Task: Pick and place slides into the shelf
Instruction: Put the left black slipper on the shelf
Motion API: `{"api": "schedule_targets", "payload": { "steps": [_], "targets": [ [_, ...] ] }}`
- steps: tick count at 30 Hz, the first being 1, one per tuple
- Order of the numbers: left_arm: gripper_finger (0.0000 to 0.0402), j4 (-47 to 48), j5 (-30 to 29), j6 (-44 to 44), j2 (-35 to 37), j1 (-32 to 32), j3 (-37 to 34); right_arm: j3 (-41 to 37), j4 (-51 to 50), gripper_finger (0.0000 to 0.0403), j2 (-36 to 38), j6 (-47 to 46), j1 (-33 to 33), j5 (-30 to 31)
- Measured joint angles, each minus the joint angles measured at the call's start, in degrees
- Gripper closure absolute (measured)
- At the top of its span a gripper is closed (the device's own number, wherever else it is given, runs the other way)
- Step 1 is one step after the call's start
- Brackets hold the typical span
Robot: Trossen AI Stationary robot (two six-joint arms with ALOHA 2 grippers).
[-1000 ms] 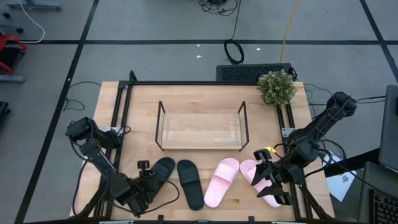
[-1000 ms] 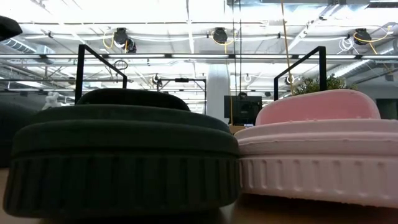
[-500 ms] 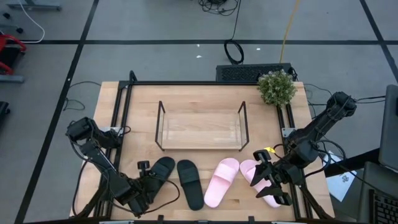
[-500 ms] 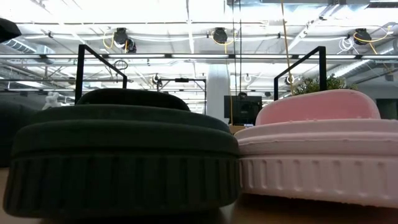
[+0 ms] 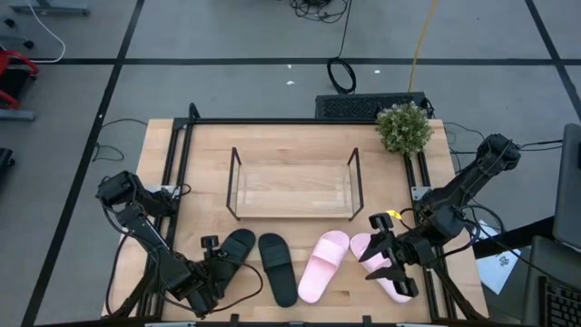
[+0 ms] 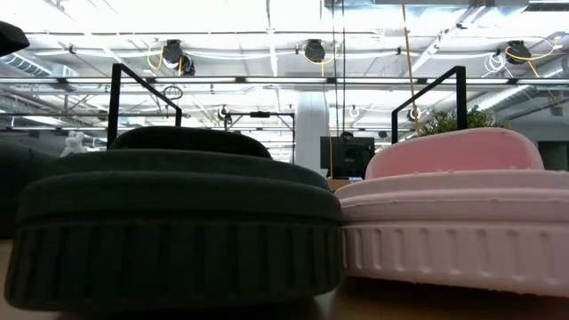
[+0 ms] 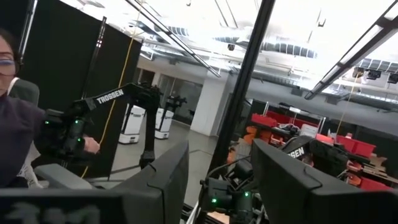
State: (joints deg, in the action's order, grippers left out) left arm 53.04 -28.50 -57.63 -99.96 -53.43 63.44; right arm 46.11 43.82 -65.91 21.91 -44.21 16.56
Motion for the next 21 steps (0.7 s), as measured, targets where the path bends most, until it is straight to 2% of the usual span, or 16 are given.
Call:
{"api": "schedule_targets", "payload": {
  "steps": [6, 16, 21],
  "targets": [
    [0.0291, 2.20, -0.11, -1.60, -0.17, 0.00, 0.12, 0.00, 0.04, 0.0238, 0.00, 0.00, 0.00, -0.04],
    [0.0381, 2.30, 0.58, -2.10, -4.32, 0.07, 0.20, -0.02, 0.06, 0.0238, 0.00, 0.00, -0.01, -0.08],
    [0.0399, 1.83, 0.59, -1.41, -3.51, -0.09, 1.61, -0.02, 0.12, 0.0238, 0.00, 0.00, -0.02, -0.09]
  ]
}}
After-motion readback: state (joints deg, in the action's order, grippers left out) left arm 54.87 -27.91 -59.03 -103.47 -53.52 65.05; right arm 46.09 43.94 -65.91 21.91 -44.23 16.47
